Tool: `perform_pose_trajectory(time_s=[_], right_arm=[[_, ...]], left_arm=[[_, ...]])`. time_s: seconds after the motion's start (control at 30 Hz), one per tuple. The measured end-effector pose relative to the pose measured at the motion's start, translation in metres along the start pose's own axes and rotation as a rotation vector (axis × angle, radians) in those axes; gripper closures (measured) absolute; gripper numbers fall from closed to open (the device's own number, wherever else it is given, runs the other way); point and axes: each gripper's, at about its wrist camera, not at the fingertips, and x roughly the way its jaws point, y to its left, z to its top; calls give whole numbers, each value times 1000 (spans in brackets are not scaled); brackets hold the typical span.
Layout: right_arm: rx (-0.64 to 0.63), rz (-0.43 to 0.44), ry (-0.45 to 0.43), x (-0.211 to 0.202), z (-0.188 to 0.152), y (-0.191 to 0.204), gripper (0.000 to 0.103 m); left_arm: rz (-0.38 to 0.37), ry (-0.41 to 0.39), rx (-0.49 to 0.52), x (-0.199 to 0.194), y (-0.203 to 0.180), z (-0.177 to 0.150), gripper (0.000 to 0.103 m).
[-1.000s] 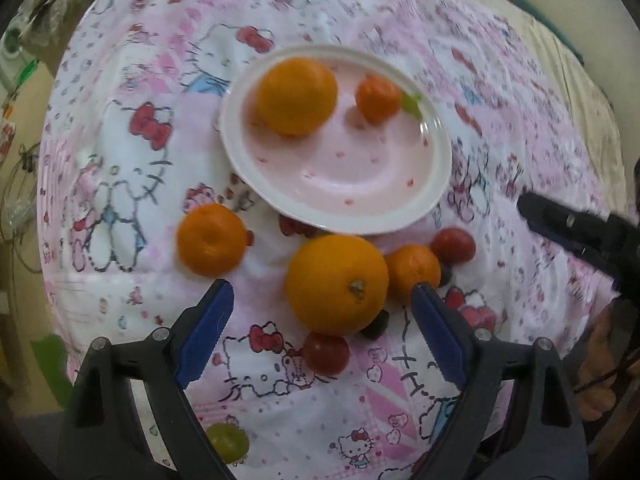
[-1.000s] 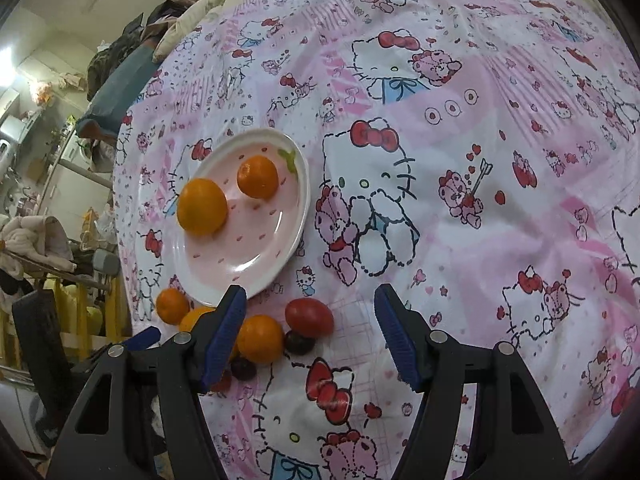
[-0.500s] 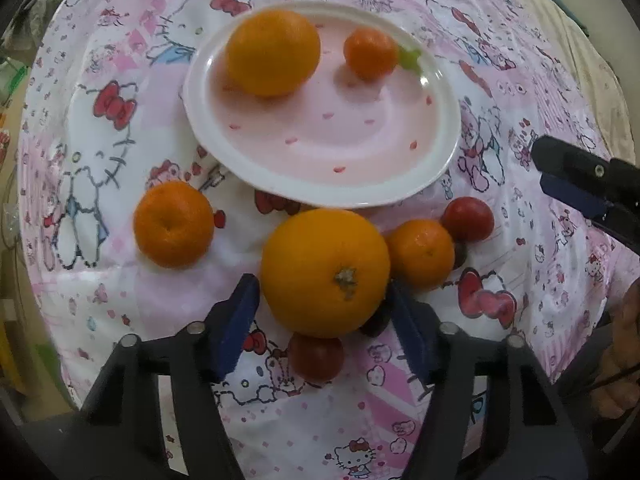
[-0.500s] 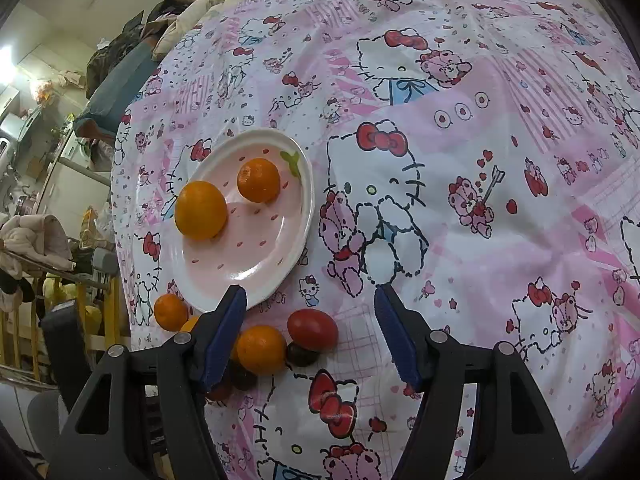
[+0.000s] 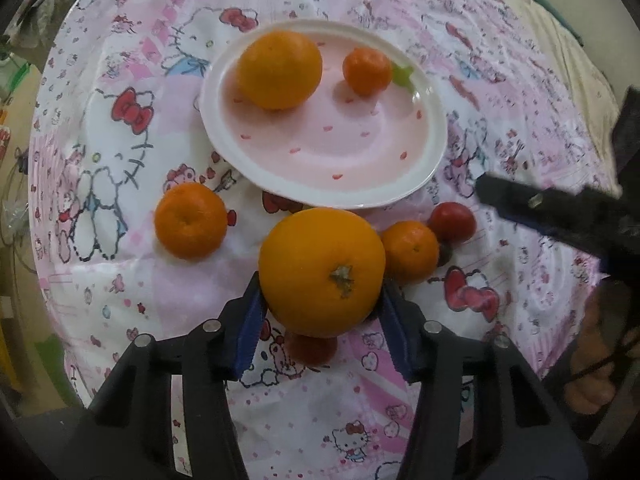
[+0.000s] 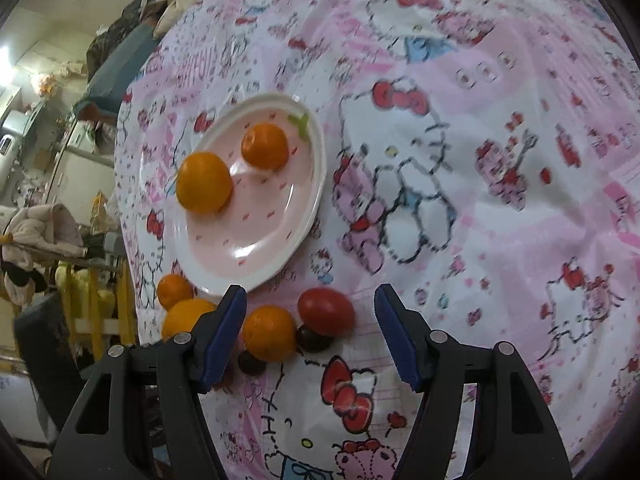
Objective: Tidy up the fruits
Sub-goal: 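Grasp another large orange with the left tool, then grasp the red cherry tomato with the right tool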
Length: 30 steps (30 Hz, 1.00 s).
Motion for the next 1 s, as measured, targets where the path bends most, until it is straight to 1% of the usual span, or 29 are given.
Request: perform_pose_trajectory(time_s=[0.13, 0.3, 0.4, 0.47, 0.53, 0.67, 0.77, 0.9, 1.0], right_arm=[[-13, -34, 21, 9, -3, 4, 35], [-14, -75, 59, 24, -5, 4, 40], [-22, -93, 69, 30, -4, 3, 48], [-26, -91, 82, 35, -4, 3, 61], [-33, -102, 85, 37, -4, 3, 64], [-27, -82, 69, 31, -3, 2, 64], [-21, -50, 33, 17, 1, 3, 64], [-65, -12, -46, -3, 12, 15, 64], [-106, 4, -48, 0, 25, 26, 64]], left_arm=[[-13, -24, -19, -10, 5, 1, 54], [-10, -40, -34, -17, 14, 3, 54], [-5, -45, -40, -18, 16, 4, 54], [-2, -49, -45, -18, 16, 5, 54], [-1, -54, -51, -20, 18, 6, 54], [0, -65, -64, -24, 22, 8, 54], [14, -80, -70, -29, 24, 9, 54], [36, -112, -79, -36, 27, 13, 54], [43, -125, -85, -36, 27, 18, 54]])
